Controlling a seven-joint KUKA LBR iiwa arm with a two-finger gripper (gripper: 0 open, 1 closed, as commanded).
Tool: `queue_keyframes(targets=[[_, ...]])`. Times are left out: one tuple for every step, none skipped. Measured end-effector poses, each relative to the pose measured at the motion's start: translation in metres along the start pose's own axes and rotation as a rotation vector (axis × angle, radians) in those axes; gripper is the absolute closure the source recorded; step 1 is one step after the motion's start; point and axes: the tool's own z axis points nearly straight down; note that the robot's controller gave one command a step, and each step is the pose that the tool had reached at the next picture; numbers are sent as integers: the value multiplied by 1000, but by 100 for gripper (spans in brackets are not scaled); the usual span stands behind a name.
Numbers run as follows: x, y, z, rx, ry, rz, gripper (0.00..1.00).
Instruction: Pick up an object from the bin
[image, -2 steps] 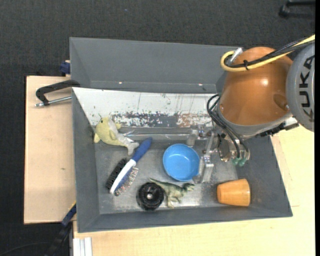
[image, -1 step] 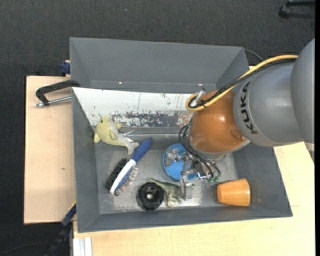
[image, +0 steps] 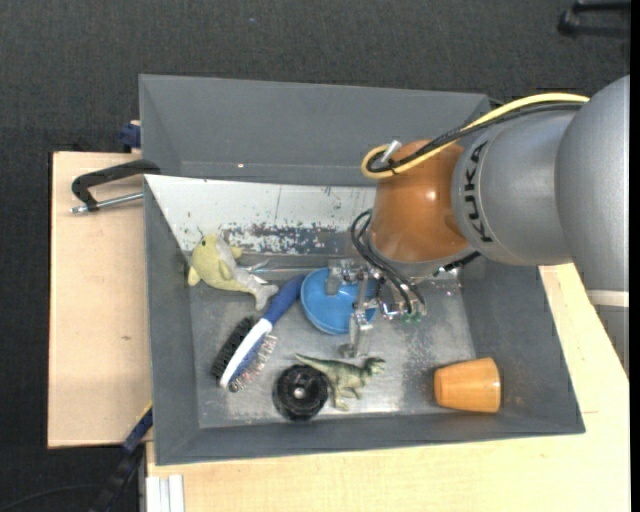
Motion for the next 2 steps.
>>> queue_keyframes(targets=[[2, 0, 0, -1, 4, 0, 100], [-3, 0, -139, 1, -8, -75, 100]])
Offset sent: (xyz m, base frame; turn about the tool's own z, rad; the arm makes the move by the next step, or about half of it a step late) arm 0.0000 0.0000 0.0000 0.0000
